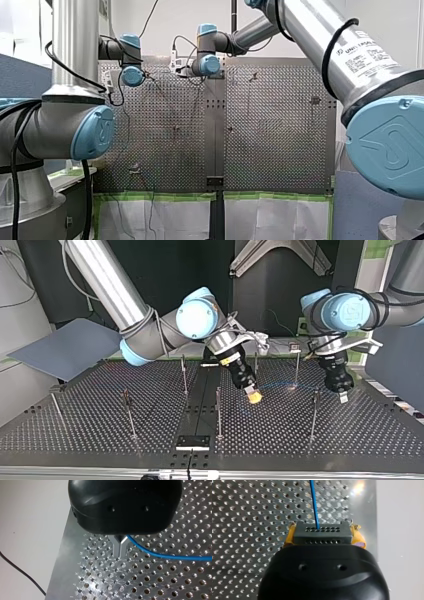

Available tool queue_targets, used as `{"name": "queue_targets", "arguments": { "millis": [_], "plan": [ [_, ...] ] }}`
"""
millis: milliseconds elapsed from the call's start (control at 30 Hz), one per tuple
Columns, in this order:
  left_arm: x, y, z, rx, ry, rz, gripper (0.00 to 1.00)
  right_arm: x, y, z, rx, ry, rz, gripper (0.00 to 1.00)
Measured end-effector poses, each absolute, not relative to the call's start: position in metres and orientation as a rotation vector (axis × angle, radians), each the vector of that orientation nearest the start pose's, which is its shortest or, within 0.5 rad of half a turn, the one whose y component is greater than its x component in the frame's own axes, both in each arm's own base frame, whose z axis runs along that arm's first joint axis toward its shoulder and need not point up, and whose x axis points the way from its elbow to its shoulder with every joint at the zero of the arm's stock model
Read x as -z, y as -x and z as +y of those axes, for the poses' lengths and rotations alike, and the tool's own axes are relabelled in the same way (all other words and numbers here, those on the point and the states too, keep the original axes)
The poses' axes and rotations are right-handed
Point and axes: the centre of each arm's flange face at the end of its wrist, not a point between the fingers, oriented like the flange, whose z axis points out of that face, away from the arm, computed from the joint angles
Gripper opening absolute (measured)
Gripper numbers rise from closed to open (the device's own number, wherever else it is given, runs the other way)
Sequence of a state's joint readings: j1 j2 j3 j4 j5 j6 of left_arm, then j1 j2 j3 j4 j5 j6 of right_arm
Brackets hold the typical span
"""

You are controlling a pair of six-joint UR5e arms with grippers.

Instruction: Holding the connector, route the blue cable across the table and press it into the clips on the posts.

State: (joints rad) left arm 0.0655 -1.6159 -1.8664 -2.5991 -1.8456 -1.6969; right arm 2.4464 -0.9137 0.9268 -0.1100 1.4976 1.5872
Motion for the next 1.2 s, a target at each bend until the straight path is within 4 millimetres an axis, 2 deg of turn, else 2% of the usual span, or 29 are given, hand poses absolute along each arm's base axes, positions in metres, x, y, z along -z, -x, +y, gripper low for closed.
{"name": "queue_targets", "arguments": {
  "millis": [233, 433, 667, 833, 867, 900, 933, 967, 1000, 1033, 1067, 1100, 1133, 1200],
  "plan": [
    [-0.382, -0.534, -0.063, -0.073, 0.351, 1.297, 0.00, -0.396, -0.675, -0.383, 2.594, 2.365, 0.774, 0.00],
    [-0.380, -0.555, -0.046, -0.051, 0.351, 1.306, 0.00, -0.392, -0.673, -0.390, 2.595, 2.378, 0.784, 0.00],
    [-0.378, -0.566, -0.023, -0.021, 0.360, 1.286, 0.00, -0.387, -0.668, -0.403, 2.600, 2.388, 0.810, 0.00],
    [-0.376, -0.570, -0.023, 0.021, 0.340, 1.279, 0.00, -0.383, -0.667, -0.407, 2.596, 2.393, 0.815, 0.00],
    [-0.376, -0.571, -0.025, 0.033, 0.332, 1.278, 0.07, -0.382, -0.667, -0.408, 2.595, 2.394, 0.816, 0.00],
    [-0.376, -0.571, -0.027, 0.044, 0.326, 1.280, 0.07, -0.381, -0.667, -0.408, 2.594, 2.395, 0.816, 0.00],
    [-0.376, -0.572, -0.028, 0.055, 0.320, 1.282, 0.20, -0.381, -0.667, -0.408, 2.594, 2.395, 0.816, 0.00],
    [-0.375, -0.571, -0.030, 0.064, 0.316, 1.286, 0.40, -0.381, -0.667, -0.408, 2.593, 2.395, 0.815, 0.00],
    [-0.374, -0.571, -0.032, 0.072, 0.313, 1.294, 0.40, -0.381, -0.667, -0.408, 2.593, 2.396, 0.815, 0.00],
    [-0.374, -0.570, -0.033, 0.075, 0.312, 1.300, 0.57, -0.381, -0.667, -0.408, 2.592, 2.397, 0.814, 0.00],
    [-0.372, -0.570, -0.034, 0.074, 0.313, 1.308, 0.83, -0.381, -0.667, -0.408, 2.591, 2.397, 0.814, 0.00],
    [-0.371, -0.569, -0.035, 0.069, 0.315, 1.318, 0.83, -0.380, -0.667, -0.408, 2.591, 2.398, 0.814, 0.00],
    [-0.370, -0.568, -0.035, 0.062, 0.317, 1.326, 0.98, -0.380, -0.667, -0.408, 2.590, 2.398, 0.813, 0.00],
    [-0.368, -0.566, -0.035, 0.042, 0.324, 1.344, 0.98, -0.380, -0.667, -0.408, 2.590, 2.398, 0.813, 0.00]
  ]
}}
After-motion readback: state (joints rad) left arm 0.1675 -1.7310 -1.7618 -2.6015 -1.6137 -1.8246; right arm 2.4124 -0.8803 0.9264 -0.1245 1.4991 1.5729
